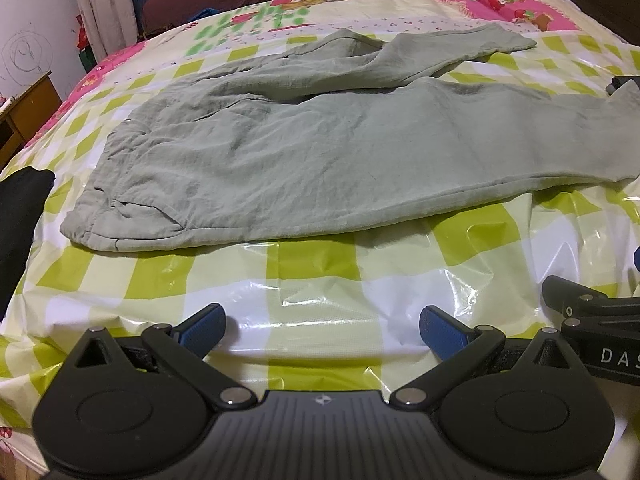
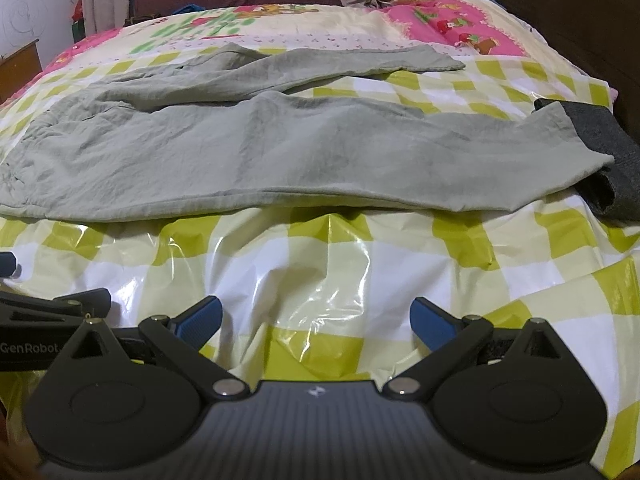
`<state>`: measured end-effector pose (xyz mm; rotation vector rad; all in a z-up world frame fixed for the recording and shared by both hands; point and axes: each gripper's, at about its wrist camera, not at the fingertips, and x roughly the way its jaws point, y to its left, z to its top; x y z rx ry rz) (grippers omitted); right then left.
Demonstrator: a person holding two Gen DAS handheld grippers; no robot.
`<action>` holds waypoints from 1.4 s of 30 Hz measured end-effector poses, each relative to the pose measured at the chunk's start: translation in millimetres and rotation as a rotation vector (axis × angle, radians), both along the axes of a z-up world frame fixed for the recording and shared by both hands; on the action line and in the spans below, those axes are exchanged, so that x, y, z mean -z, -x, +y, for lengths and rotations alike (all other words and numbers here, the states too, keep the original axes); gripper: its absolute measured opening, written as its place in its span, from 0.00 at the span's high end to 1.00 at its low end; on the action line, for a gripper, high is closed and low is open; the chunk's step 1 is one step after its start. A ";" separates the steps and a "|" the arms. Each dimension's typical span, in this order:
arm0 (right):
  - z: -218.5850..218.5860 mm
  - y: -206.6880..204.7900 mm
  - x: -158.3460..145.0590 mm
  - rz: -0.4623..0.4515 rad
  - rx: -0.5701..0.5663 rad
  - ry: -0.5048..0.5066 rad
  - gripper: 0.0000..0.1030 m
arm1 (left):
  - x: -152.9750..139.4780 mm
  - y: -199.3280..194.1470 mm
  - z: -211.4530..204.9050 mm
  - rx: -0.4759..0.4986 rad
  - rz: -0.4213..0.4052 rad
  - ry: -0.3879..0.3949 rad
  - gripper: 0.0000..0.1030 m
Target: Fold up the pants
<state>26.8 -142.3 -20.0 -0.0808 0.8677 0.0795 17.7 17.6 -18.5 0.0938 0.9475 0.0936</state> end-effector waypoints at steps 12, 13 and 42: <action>1.5 -2.6 0.0 -0.004 -0.006 -0.003 0.03 | -2.0 -0.7 2.0 -0.008 -0.013 -0.006 0.00; 1.7 -2.8 -0.3 -0.005 -0.006 -0.003 0.03 | -2.4 -0.8 2.4 -0.008 -0.016 -0.006 0.00; 1.1 -5.3 -4.6 -0.014 -0.009 -0.007 0.03 | -9.5 3.6 1.6 0.004 -0.069 -0.027 0.00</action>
